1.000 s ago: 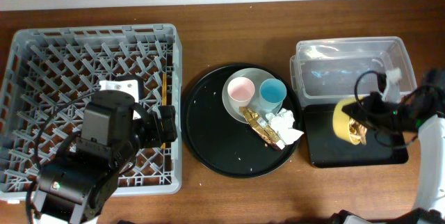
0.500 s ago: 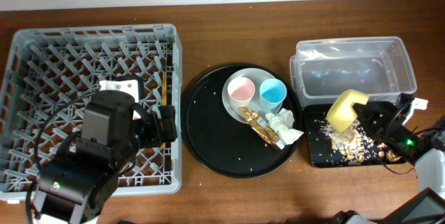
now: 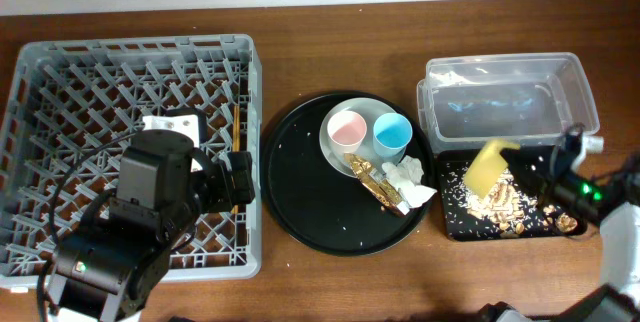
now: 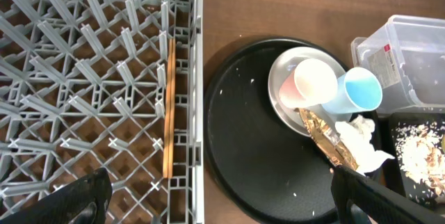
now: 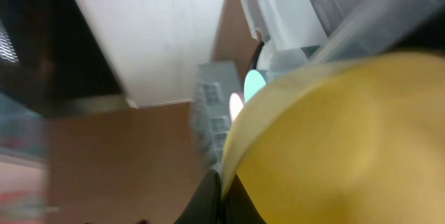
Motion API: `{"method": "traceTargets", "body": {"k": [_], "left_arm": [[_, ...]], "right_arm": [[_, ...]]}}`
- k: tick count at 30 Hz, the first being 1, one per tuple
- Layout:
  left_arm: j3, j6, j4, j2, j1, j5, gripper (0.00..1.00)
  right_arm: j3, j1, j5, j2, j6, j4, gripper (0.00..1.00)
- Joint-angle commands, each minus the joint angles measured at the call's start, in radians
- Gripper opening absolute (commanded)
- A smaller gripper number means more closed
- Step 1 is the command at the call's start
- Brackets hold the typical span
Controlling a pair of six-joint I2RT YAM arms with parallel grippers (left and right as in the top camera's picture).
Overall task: Sort waste into correct bins and load items into the dishwasher rack
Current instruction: 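Tip the yellow bowl over the black waste tray to dump scraps, then set the empty yellow bowl back on the black tray, then pick the gold wrapper with the right gripper and drop it in the clear bin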
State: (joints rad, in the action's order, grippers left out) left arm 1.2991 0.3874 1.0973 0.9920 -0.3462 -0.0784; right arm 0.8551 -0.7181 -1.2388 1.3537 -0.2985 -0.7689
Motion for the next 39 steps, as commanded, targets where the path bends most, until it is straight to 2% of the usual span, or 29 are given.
{"method": "traceTargets", "body": {"k": [1,2,4,6,7,8,12,13,14,15,16,17,18,20,22,25,28,32,33,35,39], "left_arm": [[0.007,-0.012,0.000,-0.003,0.001,-0.005,0.99],[0.007,-0.012,0.000,-0.003,0.001,-0.005,0.99],[0.007,-0.012,0.000,-0.003,0.001,-0.005,0.99],[0.007,-0.012,0.000,-0.003,0.001,-0.005,0.99],[0.007,-0.012,0.000,-0.003,0.001,-0.005,0.99],[0.007,-0.012,0.000,-0.003,0.001,-0.005,0.99],[0.007,-0.012,0.000,-0.003,0.001,-0.005,0.99],[0.007,-0.012,0.000,-0.003,0.001,-0.005,0.99],[0.007,-0.012,0.000,-0.003,0.001,-0.005,0.99],[0.007,-0.012,0.000,-0.003,0.001,-0.005,0.99],[0.007,-0.012,0.000,-0.003,0.001,-0.005,0.99],[0.007,-0.012,0.000,-0.003,0.001,-0.005,0.99],[0.007,-0.012,0.000,-0.003,0.001,-0.005,0.99],[0.007,-0.012,0.000,-0.003,0.001,-0.005,0.99],[0.007,-0.012,0.000,-0.003,0.001,-0.005,0.99],[0.007,-0.012,0.000,-0.003,0.001,-0.005,0.99],[0.007,-0.012,0.000,-0.003,0.001,-0.005,0.99],[0.007,-0.012,0.000,-0.003,0.001,-0.005,0.99],[0.007,-0.012,0.000,-0.003,0.001,-0.005,0.99],[0.007,-0.012,0.000,-0.003,0.001,-0.005,0.99],[0.007,-0.012,0.000,-0.003,0.001,-0.005,0.99]], "right_arm": [[0.251,0.276,0.562,-0.135,0.006,-0.187,0.04],[0.310,0.395,0.685,-0.154,0.006,-0.231,0.04],[0.346,0.739,0.811,-0.167,0.005,-0.230,0.04],[0.344,1.042,0.927,-0.105,0.005,-0.230,0.04],[0.344,1.233,0.971,-0.018,0.005,-0.219,0.04],[0.344,1.350,0.982,0.064,0.005,-0.192,0.04],[0.344,1.595,0.990,0.328,0.002,-0.023,0.05],[0.344,1.611,1.003,0.358,0.002,0.011,0.05],[0.344,1.618,1.019,0.375,0.002,0.035,0.13],[0.346,1.618,1.024,0.374,0.005,0.052,0.29],[0.354,1.615,1.030,0.369,0.006,0.054,0.37],[0.371,1.611,1.030,0.367,0.008,0.051,0.56],[0.399,1.603,1.031,0.361,0.045,0.030,0.59],[0.510,1.572,1.120,0.346,0.110,-0.117,0.60],[0.617,1.520,1.294,0.341,0.111,-0.328,0.60],[0.586,1.416,1.428,0.341,0.111,-0.452,0.60],[0.455,1.330,1.427,0.341,0.110,-0.382,0.60],[0.293,1.328,1.423,0.341,0.110,-0.202,0.59],[0.264,1.328,1.423,0.342,0.110,-0.151,0.56],[0.215,1.328,1.418,0.343,0.106,-0.078,0.52],[0.151,1.328,1.406,0.343,0.107,0.038,0.52]]}}
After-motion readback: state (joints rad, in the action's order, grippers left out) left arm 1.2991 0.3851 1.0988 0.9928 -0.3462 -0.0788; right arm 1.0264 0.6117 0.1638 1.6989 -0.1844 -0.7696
